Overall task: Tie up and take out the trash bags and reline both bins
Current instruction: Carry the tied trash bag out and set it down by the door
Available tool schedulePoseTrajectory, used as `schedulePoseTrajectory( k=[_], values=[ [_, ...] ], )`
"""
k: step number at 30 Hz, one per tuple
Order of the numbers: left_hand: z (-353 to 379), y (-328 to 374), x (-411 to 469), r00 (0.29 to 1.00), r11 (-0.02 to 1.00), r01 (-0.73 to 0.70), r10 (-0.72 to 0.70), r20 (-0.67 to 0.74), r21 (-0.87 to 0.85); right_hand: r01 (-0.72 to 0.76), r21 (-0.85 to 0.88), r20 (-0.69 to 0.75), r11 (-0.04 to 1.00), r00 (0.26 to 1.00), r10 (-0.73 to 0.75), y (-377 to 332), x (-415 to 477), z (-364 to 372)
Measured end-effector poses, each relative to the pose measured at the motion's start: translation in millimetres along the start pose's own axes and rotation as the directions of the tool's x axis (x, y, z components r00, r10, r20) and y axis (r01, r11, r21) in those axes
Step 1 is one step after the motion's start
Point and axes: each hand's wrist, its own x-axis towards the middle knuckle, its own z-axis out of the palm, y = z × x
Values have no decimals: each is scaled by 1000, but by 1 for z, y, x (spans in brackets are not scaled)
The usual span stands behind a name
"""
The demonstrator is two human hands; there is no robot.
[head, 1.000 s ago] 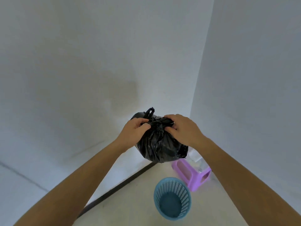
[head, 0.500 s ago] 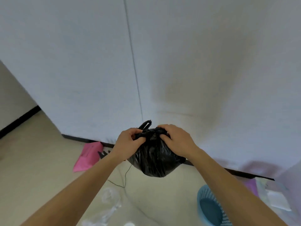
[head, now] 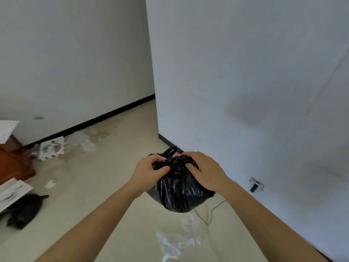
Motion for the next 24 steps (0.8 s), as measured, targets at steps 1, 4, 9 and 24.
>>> schedulePoseTrajectory(
  k=[1,4,9,24],
  values=[
    [-22,-11,5,1000,1000,10,-10,-27,5,13,24,14,1000,1000,-14,-15,18,14],
    [-75,-33,26,996,999,42,-39,-83,28,52,56,40,997,998,-55,-48,66,47],
    [-131,-62,81,987,999,43,-38,-154,31,96,65,68,993,993,-100,-66,154,79],
    [-277,-111,399,955,990,117,-92,-283,74,230,175,113,957,961,-252,-50,541,126]
  ],
)
